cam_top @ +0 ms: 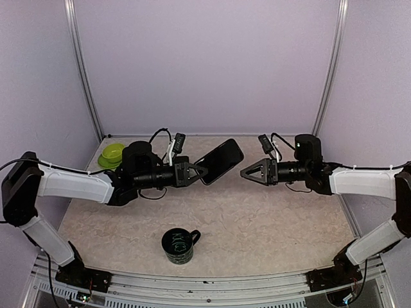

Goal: Put the phone into the phone case
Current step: Pass from the right arm to the left, then pass from the left arm to the right

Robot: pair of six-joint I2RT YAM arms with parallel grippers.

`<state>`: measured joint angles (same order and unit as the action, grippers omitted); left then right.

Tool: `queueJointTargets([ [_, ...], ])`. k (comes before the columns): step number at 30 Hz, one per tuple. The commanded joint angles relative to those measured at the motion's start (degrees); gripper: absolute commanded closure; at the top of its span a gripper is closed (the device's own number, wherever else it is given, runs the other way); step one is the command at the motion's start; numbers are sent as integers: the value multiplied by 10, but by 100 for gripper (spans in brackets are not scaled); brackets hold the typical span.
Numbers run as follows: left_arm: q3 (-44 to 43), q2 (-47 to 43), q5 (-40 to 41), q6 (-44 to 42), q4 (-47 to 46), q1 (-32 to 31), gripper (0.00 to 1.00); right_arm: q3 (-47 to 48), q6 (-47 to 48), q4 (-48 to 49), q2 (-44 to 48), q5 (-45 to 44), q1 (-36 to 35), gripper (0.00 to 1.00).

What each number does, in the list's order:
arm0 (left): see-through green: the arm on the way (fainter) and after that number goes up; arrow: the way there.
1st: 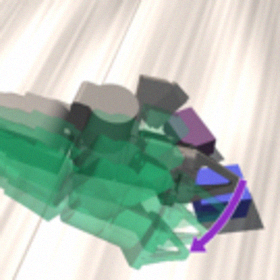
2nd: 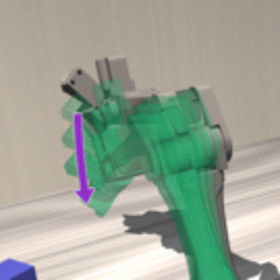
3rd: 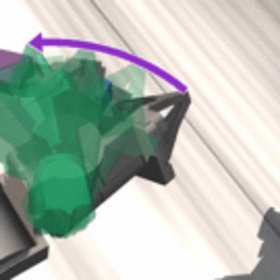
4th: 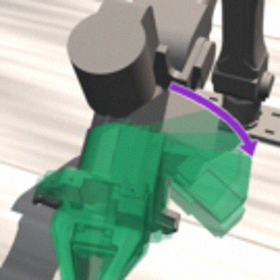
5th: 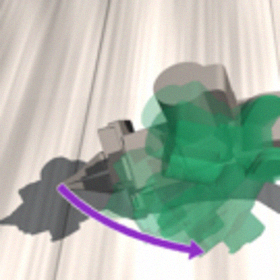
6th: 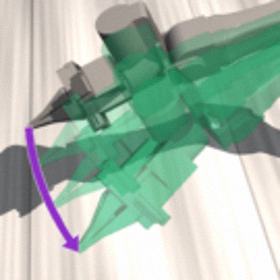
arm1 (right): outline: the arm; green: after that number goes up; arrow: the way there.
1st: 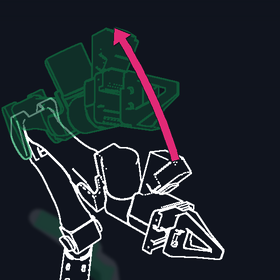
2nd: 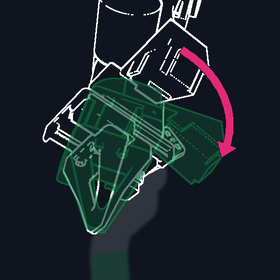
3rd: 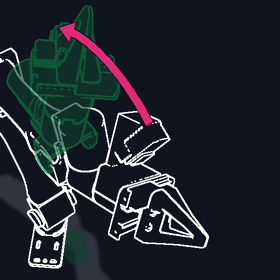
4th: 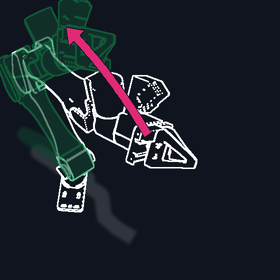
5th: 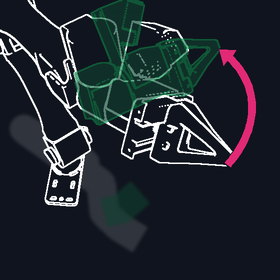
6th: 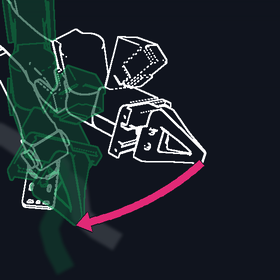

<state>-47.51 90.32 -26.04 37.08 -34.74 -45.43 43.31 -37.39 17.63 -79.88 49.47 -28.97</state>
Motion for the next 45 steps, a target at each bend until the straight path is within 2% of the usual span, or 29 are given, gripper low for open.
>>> queueJointTargets([
  [1, 5, -36, 86, -21, -81, -22, 100, -1, -60, 84, -12, -7, -29, 29],
  [9, 41, -47, 125, -30, -155, -46, 100, 27, -101, 145, -69, -16, -82, 29],
  [19, 71, -59, 134, -42, -217, -70, 100, 54, -129, 196, -118, -9, -100, 34],
  [28, 87, -63, 144, -58, -248, -82, 100, 59, -166, 264, -153, 10, -113, 51],
  [39, 109, -70, 141, -60, -297, -85, 100, 77, -169, 277, -183, 12, -132, 60],
  [43, 117, -73, 144, -56, -312, -85, 100, 77, -171, 283, -190, 9, -139, 69],
  [45, 118, -73, 144, -54, -316, -85, 100, 74, -174, 290, -191, 7, -140, 79],
])
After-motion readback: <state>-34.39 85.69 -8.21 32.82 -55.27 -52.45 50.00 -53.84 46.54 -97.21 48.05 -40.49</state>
